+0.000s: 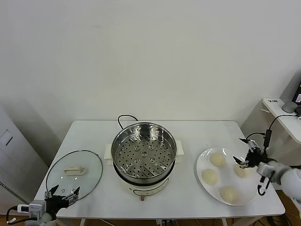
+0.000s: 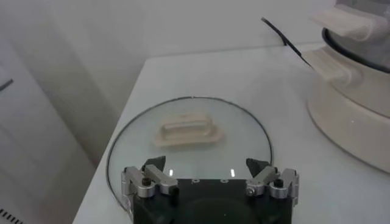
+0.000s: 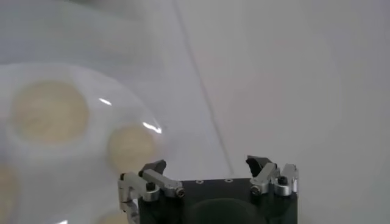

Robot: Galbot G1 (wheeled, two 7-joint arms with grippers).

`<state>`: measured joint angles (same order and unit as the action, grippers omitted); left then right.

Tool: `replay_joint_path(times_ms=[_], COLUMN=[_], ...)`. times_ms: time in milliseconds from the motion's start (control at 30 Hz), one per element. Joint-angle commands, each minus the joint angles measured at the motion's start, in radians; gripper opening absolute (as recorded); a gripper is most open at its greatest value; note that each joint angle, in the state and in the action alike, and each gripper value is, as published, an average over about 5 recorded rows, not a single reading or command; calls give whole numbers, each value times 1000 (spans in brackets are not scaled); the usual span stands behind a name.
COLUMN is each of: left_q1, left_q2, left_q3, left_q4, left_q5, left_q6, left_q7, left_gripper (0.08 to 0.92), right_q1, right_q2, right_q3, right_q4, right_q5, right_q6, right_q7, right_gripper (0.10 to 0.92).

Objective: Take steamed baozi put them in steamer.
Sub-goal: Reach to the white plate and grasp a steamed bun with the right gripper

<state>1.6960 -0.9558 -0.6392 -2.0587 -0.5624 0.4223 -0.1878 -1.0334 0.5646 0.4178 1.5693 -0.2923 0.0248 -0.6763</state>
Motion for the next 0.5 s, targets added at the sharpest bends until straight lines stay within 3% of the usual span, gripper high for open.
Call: replay_joint_path(times_ms=[33, 500], left_q1=[-15, -27], left_q2=[-5, 1], left_q3=[3, 3], left_q4=[-5, -1], left_q5=[6, 3], left_q6=[10, 19], left_q7=[-1, -1], left_gripper=[823, 823], right_q1=[499, 805], right_q2=[-112, 58], right_q3=[-500, -837], right_q4=[-204, -470], right_q5=[51, 50], right_q6=[49, 126], right_q7=[-325, -418], right_gripper=[823, 823])
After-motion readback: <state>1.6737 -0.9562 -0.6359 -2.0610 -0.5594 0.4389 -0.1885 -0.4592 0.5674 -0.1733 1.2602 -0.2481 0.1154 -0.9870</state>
